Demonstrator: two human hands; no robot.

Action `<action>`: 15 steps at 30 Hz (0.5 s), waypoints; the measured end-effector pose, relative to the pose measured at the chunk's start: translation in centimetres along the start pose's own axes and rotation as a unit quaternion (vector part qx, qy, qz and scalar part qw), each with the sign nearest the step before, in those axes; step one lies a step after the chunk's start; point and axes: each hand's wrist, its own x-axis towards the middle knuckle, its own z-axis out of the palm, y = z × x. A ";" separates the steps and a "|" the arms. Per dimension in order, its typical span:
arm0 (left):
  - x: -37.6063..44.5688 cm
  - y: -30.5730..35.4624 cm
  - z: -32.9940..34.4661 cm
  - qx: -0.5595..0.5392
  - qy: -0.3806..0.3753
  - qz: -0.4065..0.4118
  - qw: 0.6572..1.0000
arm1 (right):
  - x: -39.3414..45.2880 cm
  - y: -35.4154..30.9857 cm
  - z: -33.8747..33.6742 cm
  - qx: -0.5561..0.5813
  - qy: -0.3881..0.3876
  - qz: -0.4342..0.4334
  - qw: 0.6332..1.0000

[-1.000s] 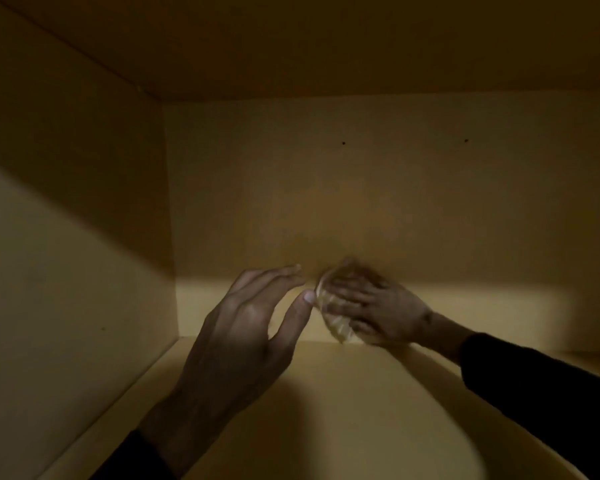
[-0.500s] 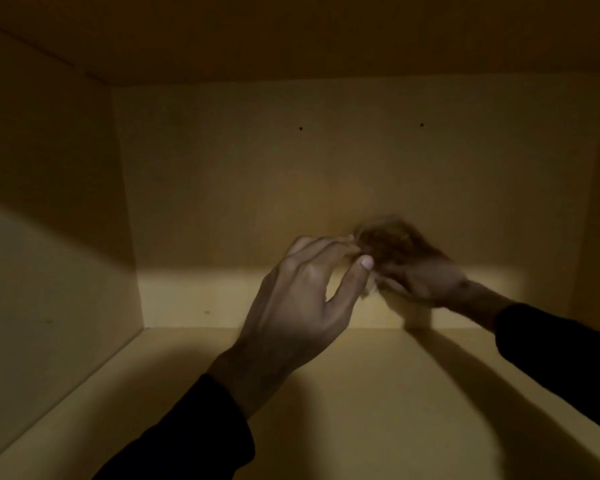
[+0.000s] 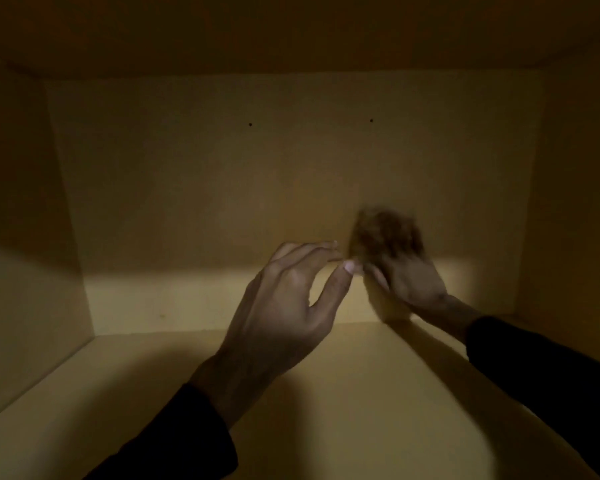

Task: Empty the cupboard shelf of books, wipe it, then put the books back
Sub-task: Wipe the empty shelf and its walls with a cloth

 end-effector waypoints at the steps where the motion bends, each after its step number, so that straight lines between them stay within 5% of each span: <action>1: -0.1 0.1 0.1 0.002 0.001 -0.001 1.000 | 0.6 1.0 -0.1 0.022 0.014 0.089 0.996; 4: -0.3 0.6 0.5 -0.004 0.009 -0.005 1.000 | -0.3 0.2 -0.1 0.080 0.003 0.224 0.971; 8: -0.5 1.4 1.0 -0.016 0.012 -0.011 1.000 | -4.9 -2.7 0.2 0.038 -0.056 -0.034 0.997; 10: -0.8 1.8 1.4 -0.018 0.010 -0.020 1.000 | -4.0 -1.0 0.1 0.012 -0.037 -0.074 0.996; 15: -0.9 2.3 2.1 -0.014 0.002 -0.028 1.000 | 3.1 4.2 -3.0 0.064 0.035 0.079 0.994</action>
